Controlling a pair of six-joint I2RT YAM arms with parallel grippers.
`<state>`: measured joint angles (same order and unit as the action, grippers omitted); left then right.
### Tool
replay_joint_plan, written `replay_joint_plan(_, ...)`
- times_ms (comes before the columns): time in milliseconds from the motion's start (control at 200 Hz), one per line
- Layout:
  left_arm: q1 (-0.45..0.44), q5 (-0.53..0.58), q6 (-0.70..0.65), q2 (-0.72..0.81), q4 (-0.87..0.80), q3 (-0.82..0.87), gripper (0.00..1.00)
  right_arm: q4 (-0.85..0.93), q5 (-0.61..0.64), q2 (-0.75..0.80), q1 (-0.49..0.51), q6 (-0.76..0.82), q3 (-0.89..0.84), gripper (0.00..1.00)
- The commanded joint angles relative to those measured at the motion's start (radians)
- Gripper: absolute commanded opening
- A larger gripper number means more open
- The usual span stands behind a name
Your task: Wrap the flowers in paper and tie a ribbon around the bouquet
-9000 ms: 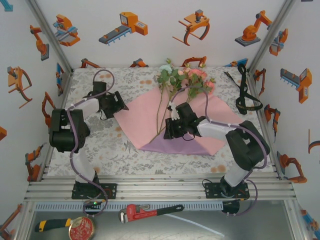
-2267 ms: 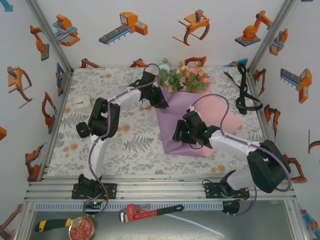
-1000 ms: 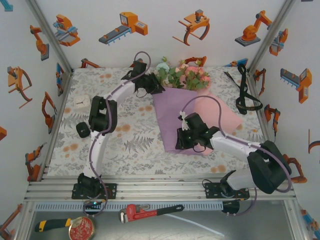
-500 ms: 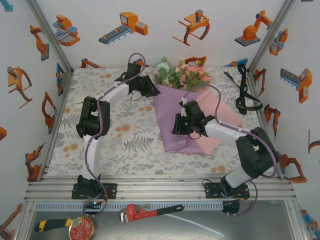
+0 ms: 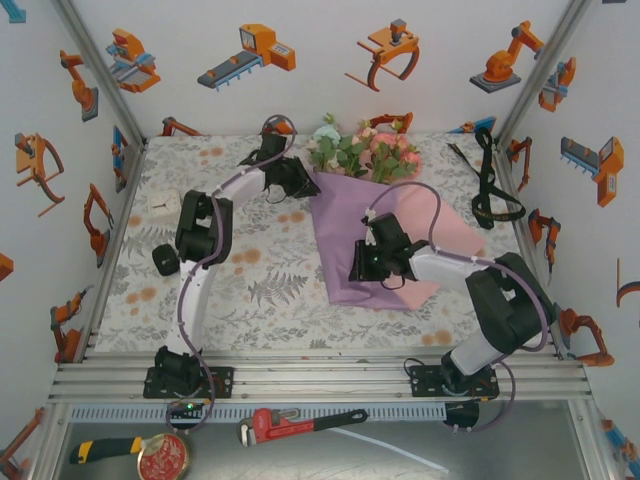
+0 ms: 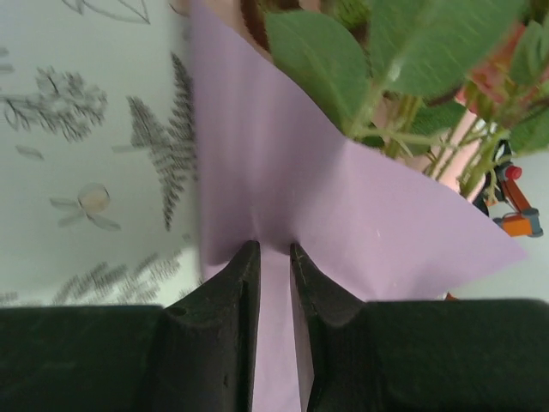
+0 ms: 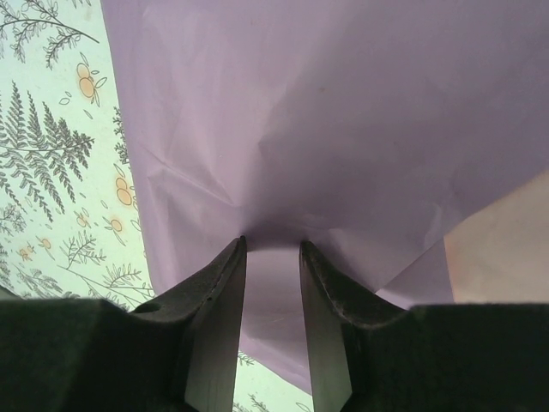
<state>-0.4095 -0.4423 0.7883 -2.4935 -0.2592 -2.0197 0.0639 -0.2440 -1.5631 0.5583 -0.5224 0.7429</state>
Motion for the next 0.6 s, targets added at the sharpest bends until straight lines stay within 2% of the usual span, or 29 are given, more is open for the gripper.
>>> replay_joint_plan(0, 0.015, -0.013, 0.015, -0.063, -0.048, -0.117, 0.24, 0.130, 0.029, 0.036, 0.000, 0.040, -0.005, 0.34)
replay_joint_plan(115, 0.009, -0.032, 0.004, -0.077, -0.069, -0.172, 0.24, 0.259, -0.014, 0.083, 0.003, 0.096, 0.142, 0.38)
replay_joint_plan(270, 0.006, -0.036, 0.024, -0.071, -0.041, -0.108, 0.24, 0.265, -0.106, 0.065, 0.026, 0.126, 0.324, 0.40)
replay_joint_plan(446, -0.007, -0.031, 0.028, -0.076, -0.033, -0.087, 0.24, 0.172, -0.252, -0.139, 0.082, 0.090, 0.530, 0.40)
replay_joint_plan(596, -0.012, -0.015, 0.046, -0.086, -0.026, -0.088, 0.24, 0.185, -0.243, -0.349, 0.084, 0.043, 0.702, 0.40)
